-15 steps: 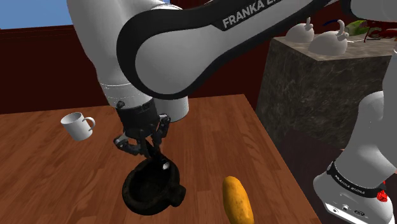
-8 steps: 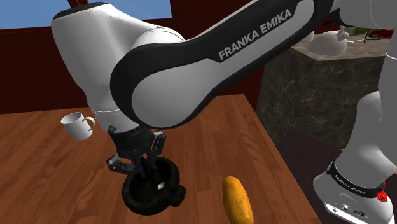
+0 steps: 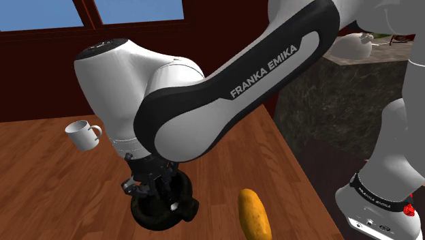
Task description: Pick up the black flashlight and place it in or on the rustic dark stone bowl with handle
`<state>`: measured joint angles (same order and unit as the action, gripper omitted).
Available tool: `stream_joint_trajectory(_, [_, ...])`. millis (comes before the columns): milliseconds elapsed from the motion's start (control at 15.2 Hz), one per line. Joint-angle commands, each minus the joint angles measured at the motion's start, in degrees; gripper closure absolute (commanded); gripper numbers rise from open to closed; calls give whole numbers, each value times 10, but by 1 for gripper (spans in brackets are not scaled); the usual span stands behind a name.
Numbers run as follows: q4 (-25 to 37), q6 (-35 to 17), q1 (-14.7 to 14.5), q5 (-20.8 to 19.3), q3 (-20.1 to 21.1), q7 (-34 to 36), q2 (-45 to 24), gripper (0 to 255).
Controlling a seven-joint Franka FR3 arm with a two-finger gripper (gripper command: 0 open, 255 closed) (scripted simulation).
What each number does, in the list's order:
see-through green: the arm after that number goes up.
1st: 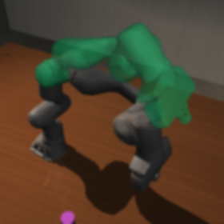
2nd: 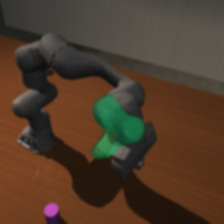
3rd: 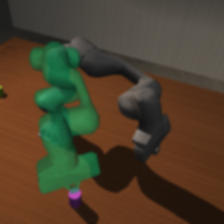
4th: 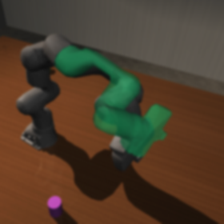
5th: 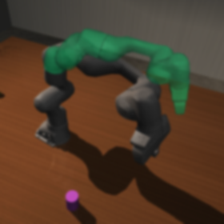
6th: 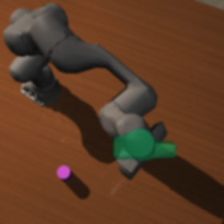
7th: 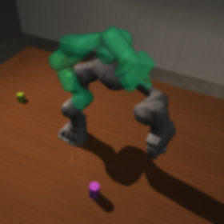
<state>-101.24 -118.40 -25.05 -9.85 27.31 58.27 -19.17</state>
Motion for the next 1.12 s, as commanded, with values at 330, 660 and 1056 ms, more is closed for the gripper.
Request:
stream_joint_trajectory(330, [-2, -4, 0, -2, -1, 1, -3, 255])
stream_joint_trajectory(660, [-2, -5, 0, -2, -1, 1, -3, 0])
stream_joint_trajectory(1056, [41, 59, 3, 13, 5, -9, 22, 0])
